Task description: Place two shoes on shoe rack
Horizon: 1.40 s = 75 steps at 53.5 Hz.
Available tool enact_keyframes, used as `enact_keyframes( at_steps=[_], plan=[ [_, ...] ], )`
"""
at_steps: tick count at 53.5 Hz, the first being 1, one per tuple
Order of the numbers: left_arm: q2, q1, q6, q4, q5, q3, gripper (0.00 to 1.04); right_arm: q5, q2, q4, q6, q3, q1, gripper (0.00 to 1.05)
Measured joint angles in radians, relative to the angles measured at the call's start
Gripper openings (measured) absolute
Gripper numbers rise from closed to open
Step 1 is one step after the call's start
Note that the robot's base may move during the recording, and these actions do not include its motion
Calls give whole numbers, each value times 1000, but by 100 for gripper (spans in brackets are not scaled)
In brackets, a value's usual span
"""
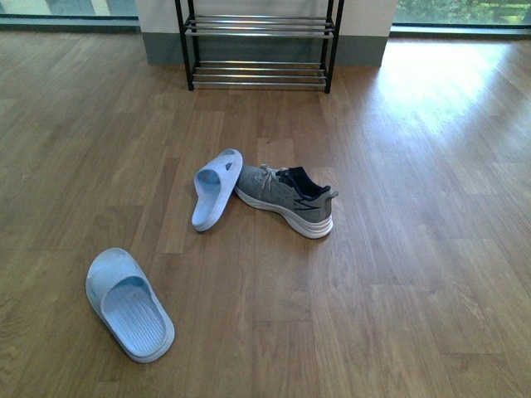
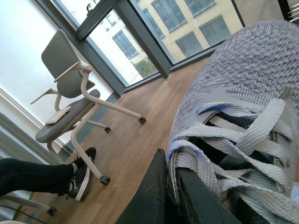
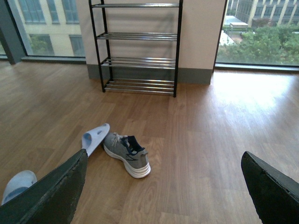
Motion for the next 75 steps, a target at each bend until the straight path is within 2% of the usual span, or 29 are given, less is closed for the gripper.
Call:
enact_keyframes(
  at_steps=[55,69,72,74,75],
  plan=[
    [0,0,10,-6,-9,0,2,0,0,0,0,0,0,95],
    [-150,2,-234,-311,-109,57,2,0,0,0,0,0,0,95],
    [-205,22,-402,-543,-67,111,2,0,0,0,0,0,0,95],
    [-235,44,-595,-786,22,184,2,0,0,0,0,0,0,95],
    [-238,49,-647,-846,42,203,2,0,0,0,0,0,0,95]
  ],
)
